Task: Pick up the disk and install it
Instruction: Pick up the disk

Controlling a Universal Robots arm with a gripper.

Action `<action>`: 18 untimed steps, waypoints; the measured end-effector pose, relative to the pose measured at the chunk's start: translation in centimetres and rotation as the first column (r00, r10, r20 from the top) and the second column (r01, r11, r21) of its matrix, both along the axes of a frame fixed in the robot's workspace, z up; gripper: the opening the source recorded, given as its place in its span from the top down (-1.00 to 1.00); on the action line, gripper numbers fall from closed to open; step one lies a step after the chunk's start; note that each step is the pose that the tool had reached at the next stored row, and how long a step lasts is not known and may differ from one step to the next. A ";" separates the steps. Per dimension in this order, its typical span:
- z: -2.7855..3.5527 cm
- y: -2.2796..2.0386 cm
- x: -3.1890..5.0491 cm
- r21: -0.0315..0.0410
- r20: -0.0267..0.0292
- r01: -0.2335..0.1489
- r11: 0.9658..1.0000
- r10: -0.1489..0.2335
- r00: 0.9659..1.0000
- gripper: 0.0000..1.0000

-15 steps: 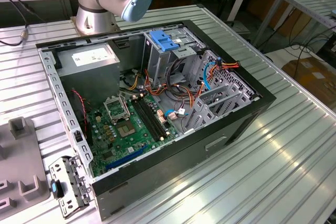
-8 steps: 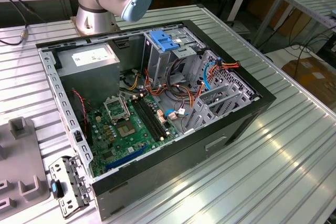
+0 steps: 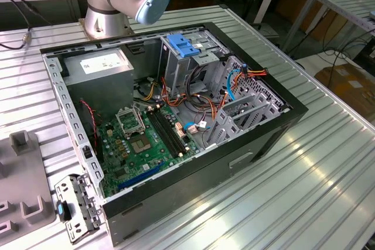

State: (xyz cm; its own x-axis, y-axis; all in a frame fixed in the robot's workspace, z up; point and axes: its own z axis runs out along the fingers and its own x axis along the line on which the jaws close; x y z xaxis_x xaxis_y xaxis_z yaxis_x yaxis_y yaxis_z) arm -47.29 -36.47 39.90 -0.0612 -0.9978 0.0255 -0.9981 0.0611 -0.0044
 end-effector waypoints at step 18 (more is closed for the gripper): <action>1.17 0.00 0.00 0.000 -0.002 0.000 1.000 0.000 1.000 0.25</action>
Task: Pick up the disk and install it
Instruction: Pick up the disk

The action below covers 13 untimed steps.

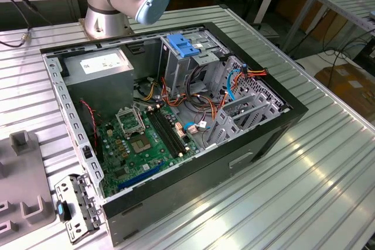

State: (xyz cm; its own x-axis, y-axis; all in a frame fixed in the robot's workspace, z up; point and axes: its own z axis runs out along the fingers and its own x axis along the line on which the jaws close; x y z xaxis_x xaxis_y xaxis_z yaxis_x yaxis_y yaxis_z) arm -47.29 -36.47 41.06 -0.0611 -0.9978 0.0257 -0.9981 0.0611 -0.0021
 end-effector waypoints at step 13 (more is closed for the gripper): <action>0.92 0.00 0.00 0.000 -0.002 0.000 1.000 0.000 1.000 0.25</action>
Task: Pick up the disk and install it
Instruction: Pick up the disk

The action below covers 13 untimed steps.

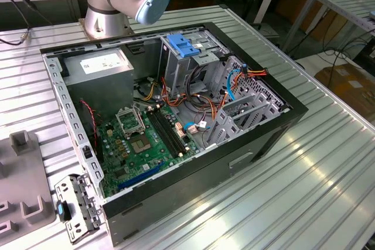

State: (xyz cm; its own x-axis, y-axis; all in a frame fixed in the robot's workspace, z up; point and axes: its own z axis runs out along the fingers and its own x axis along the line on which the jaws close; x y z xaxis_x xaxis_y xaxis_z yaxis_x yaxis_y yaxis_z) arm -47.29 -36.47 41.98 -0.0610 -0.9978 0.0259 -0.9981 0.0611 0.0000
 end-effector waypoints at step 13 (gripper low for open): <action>1.36 0.00 0.00 0.000 -0.003 0.000 1.000 0.000 1.000 0.25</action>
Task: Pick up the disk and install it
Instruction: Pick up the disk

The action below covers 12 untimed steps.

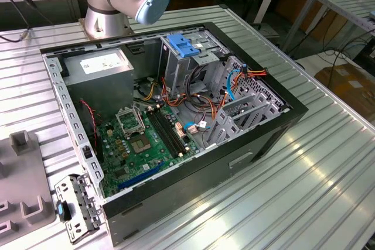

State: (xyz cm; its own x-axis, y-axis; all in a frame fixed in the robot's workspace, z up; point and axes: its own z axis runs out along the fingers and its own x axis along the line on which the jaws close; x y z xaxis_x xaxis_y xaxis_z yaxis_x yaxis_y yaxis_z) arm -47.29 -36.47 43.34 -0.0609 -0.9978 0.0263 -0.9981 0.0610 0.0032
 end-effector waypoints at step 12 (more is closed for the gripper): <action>1.06 0.00 0.00 0.000 -0.002 0.000 1.000 0.000 1.000 0.25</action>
State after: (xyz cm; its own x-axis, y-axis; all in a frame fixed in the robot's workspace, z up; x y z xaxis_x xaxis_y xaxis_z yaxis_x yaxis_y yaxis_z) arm -47.30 -36.47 44.41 -0.0609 -0.9978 0.0263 -0.9981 0.0611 0.0051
